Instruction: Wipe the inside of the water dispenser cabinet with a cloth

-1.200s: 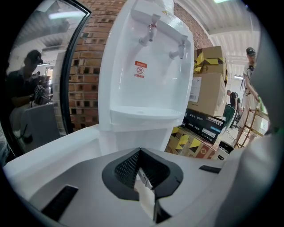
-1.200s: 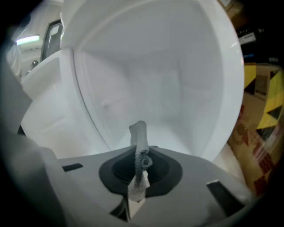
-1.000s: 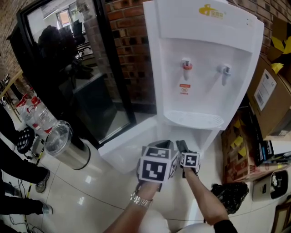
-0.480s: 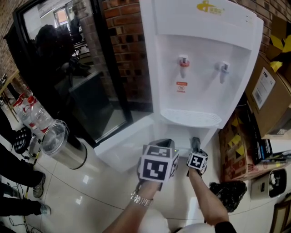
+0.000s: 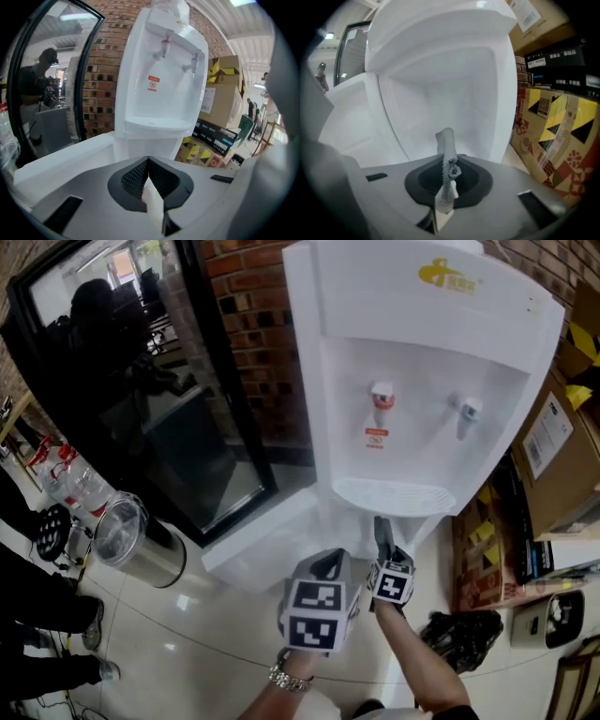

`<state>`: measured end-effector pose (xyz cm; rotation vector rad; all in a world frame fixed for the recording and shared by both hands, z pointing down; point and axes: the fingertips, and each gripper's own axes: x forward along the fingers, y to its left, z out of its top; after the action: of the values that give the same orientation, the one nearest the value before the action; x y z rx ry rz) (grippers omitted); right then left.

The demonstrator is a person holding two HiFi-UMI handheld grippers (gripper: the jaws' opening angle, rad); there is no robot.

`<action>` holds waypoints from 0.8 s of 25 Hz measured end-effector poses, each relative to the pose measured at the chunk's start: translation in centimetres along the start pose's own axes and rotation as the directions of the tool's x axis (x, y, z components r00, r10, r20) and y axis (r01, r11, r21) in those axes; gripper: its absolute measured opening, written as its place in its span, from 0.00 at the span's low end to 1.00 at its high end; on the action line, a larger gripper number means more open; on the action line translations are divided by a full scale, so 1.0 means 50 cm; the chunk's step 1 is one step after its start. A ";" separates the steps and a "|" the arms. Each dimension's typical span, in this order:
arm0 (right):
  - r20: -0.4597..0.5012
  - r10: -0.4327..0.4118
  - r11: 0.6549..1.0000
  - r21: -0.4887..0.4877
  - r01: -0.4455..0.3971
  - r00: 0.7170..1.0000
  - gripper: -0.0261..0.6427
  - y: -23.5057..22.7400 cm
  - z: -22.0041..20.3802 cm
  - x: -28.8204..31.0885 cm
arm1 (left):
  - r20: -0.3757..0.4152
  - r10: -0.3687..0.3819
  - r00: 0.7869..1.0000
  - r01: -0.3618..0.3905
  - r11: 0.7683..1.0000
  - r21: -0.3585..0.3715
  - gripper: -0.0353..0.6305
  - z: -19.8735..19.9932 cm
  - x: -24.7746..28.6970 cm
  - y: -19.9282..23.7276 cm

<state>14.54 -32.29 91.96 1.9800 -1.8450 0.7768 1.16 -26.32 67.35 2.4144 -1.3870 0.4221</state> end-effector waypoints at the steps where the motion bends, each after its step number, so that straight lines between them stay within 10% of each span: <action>1: -0.028 0.007 1.000 0.006 -0.007 1.000 0.07 0.011 0.001 -0.028 | -0.037 0.022 0.999 -0.022 1.000 0.002 0.04 -0.022 -0.002 0.002; 8: -0.166 0.077 0.997 0.001 -0.078 0.983 0.07 0.063 0.133 -0.353 | -0.263 -0.014 0.965 -0.025 0.989 -0.145 0.06 -0.061 -0.084 -0.070; 20: -0.184 0.198 0.980 0.023 -0.197 0.963 0.07 0.184 0.723 -0.966 | -0.254 -0.039 0.966 0.027 0.998 -0.052 0.06 0.641 -0.437 -0.234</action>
<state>10.80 -15.09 33.54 1.6785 -1.9483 0.9875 3.75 -17.22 27.95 2.2480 -1.2291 0.6571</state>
